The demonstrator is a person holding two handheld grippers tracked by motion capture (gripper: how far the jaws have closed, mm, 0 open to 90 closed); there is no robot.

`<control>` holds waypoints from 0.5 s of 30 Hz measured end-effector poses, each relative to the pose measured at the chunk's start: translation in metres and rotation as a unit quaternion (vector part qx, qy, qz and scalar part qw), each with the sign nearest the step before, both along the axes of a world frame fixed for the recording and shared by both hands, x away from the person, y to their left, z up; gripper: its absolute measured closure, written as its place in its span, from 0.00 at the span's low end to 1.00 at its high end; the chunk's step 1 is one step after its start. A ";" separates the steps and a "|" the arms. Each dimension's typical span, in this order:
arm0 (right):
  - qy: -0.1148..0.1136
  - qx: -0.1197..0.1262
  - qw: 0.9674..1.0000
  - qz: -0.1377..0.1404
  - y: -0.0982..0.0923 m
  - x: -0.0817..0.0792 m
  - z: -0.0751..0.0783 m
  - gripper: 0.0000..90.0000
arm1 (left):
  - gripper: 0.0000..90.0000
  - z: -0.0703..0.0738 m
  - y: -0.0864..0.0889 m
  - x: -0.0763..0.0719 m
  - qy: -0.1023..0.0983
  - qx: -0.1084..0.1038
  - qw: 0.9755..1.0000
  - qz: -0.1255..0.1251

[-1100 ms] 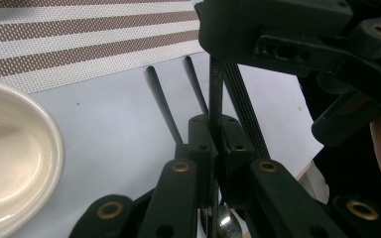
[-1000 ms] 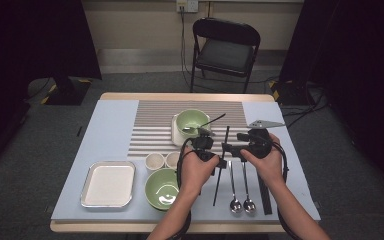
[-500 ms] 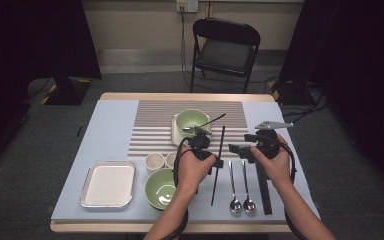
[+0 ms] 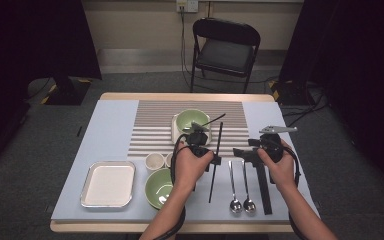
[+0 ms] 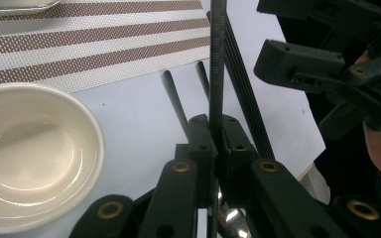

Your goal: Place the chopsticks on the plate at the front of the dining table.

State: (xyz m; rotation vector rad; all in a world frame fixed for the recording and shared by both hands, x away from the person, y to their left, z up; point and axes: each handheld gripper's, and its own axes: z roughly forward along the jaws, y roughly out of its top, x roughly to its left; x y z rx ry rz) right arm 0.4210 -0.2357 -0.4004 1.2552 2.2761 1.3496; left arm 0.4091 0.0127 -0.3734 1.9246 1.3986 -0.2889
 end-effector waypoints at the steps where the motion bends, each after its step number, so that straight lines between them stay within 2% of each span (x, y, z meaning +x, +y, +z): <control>1: 0.000 0.000 1.000 0.000 0.000 0.000 0.000 0.17 | 0.95 0.000 0.000 0.000 0.000 0.000 1.000 0.000; 5: 0.002 0.002 1.000 -0.003 -0.005 -0.001 -0.005 0.17 | 0.95 0.004 0.002 0.001 0.001 -0.004 1.000 0.006; 6: 0.003 0.001 1.000 -0.005 -0.006 -0.002 -0.006 0.17 | 0.95 0.005 0.004 0.002 0.001 -0.003 1.000 -0.001; 12: 0.005 -0.001 1.000 -0.005 -0.012 -0.004 -0.012 0.17 | 0.95 0.009 0.007 0.003 -0.003 -0.006 1.000 -0.001; 13: 0.005 -0.002 1.000 -0.008 -0.012 -0.004 -0.012 0.17 | 0.95 0.010 0.007 0.003 -0.004 -0.006 1.000 0.004; 15: 0.006 0.000 1.000 -0.006 -0.014 -0.005 -0.014 0.17 | 0.95 0.010 0.009 0.003 -0.005 -0.006 1.000 -0.001</control>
